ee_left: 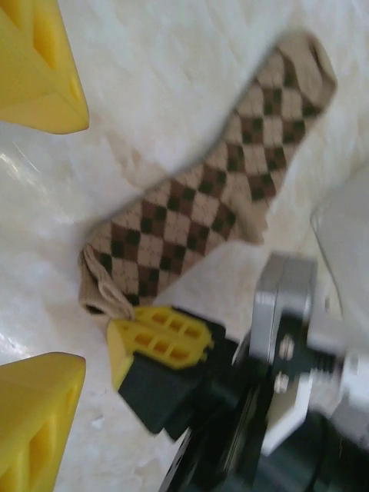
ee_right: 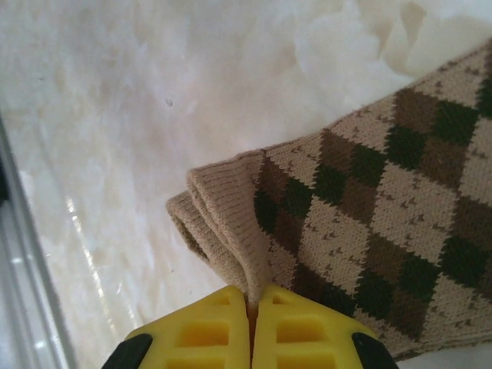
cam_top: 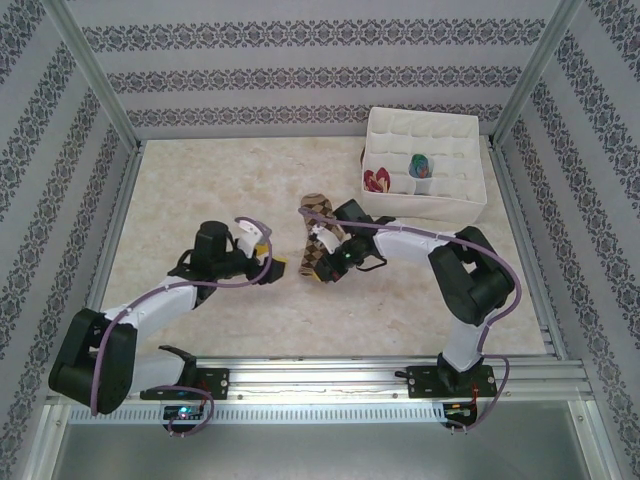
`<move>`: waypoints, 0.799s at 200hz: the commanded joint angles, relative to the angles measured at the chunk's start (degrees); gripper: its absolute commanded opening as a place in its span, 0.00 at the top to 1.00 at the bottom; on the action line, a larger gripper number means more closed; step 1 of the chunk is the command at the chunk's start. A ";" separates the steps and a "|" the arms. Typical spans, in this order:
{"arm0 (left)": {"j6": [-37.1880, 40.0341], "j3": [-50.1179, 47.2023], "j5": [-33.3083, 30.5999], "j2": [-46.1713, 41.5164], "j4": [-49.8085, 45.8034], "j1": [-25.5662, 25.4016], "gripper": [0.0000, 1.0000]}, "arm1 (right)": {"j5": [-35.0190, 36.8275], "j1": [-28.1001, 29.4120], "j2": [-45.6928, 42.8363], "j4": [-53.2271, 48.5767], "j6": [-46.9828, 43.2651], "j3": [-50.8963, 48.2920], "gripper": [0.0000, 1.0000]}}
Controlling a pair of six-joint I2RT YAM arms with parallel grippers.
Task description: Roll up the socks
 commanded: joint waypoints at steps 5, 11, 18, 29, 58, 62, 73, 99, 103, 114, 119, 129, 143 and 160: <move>9.63 0.91 2.36 2.98 6.35 -4.51 0.23 | -8.04 -1.97 -1.96 -2.14 1.34 -1.91 0.94; 11.24 0.60 4.15 3.91 7.99 -5.00 0.24 | -8.07 -2.31 -2.09 -2.38 1.17 -2.18 0.94; 12.95 0.11 6.03 4.97 10.11 -5.52 0.24 | -8.09 -2.53 -2.14 -2.60 0.97 -2.48 0.94; 14.64 -0.43 6.61 6.71 12.74 -6.35 0.25 | -8.47 -2.97 -2.23 -2.65 0.96 -2.94 0.94; 20.16 1.32 6.25 11.49 11.68 -9.80 0.25 | -9.36 -3.31 -2.23 -2.71 0.77 -3.81 0.94; 20.68 1.76 6.04 12.27 11.45 -10.21 0.26 | -9.41 -3.35 -2.23 -2.78 0.77 -3.86 0.94; 21.07 2.68 5.35 14.12 11.30 -10.84 0.26 | -9.35 -3.35 -2.21 -3.23 0.51 -3.94 0.94; 18.93 3.94 5.51 18.17 13.76 -11.14 0.27 | -9.30 -3.35 -2.62 -3.49 0.24 -4.40 0.94; 18.51 4.19 5.75 18.71 13.84 -11.12 0.28 | -9.40 -3.36 -2.71 -3.48 0.31 -4.49 0.94; 17.79 4.59 6.29 19.82 13.99 -11.21 0.30 | -9.36 -3.30 -2.84 -3.36 0.50 -4.65 0.94; 17.74 4.74 6.43 20.13 14.03 -11.31 0.32 | -9.41 -3.35 -2.93 -3.34 0.70 -4.76 0.94; 17.55 4.68 6.58 20.57 14.32 -11.38 0.36 | -9.32 -3.39 -2.93 -3.33 0.87 -4.79 0.94; 17.52 4.80 7.12 21.07 13.95 -11.49 0.43 | -9.28 -3.39 -2.76 -3.35 1.18 -4.79 0.94; 17.61 5.52 8.22 21.63 11.86 -11.56 0.65 | -9.52 -3.35 -2.33 -3.52 1.38 -4.56 0.93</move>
